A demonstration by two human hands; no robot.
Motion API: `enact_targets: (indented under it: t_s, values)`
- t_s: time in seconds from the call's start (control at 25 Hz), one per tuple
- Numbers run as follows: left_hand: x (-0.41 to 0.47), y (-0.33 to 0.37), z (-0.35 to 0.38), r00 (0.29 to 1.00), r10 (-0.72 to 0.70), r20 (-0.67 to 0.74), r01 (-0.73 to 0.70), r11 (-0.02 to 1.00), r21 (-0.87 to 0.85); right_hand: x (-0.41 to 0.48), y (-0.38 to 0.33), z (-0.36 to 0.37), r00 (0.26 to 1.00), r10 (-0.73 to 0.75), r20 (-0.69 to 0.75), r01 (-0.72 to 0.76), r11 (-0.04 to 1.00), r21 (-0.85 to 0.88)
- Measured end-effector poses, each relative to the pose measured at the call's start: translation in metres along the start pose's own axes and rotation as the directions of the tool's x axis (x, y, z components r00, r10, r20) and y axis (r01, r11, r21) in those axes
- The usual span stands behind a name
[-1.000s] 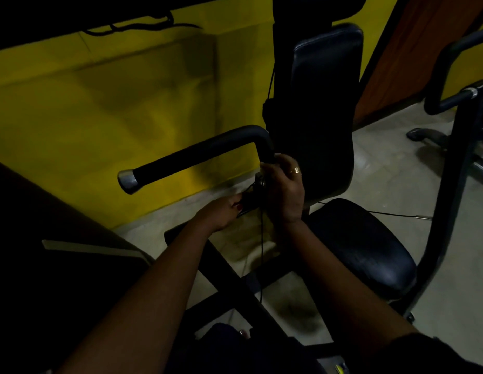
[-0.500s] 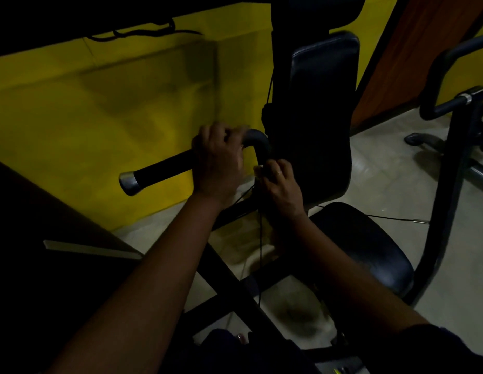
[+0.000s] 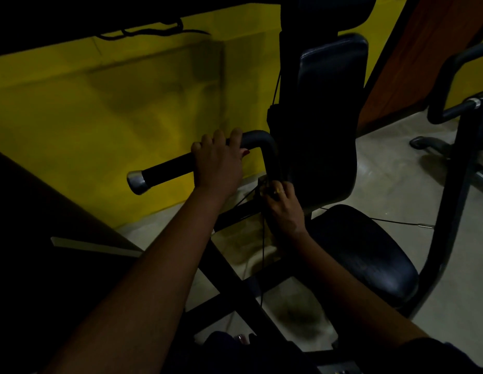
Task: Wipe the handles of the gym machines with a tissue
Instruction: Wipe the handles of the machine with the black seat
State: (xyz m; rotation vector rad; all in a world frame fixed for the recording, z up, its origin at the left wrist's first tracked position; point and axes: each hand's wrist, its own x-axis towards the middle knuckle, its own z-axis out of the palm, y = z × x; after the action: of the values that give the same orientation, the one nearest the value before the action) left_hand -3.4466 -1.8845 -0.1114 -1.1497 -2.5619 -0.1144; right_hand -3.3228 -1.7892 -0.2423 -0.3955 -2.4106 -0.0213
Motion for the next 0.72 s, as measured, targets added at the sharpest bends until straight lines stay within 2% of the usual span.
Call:
enact_targets:
  t_s: [0.12, 0.28, 0.48, 0.72]
  values:
    - [0.001, 0.001, -0.002, 0.999, -0.006, 0.034, 0.007, 1.0, -0.023, 0.013, 0.006, -0.015, 1.0, 0.013, -0.019, -0.012, 1.0, 0.017]
    - [0.001, 0.002, 0.003, 1.0, -0.026, 0.013, 0.026, 1.0, 0.0, 0.062, 0.007, -0.023, 0.98, 0.017, -0.197, -0.014, 1.0, 0.017]
    - [0.0, 0.001, 0.004, 1.0, -0.02, -0.02, 0.02, 1.0, -0.021, 0.007, 0.015, -0.017, 0.997, -0.01, -0.081, 0.013, 0.999, 0.035]
    - [0.001, 0.002, 0.002, 0.999, -0.04, 0.014, 0.04, 0.999, -0.028, 0.068, 0.01, -0.024, 0.967, 0.026, -0.254, -0.016, 0.999, 0.041]
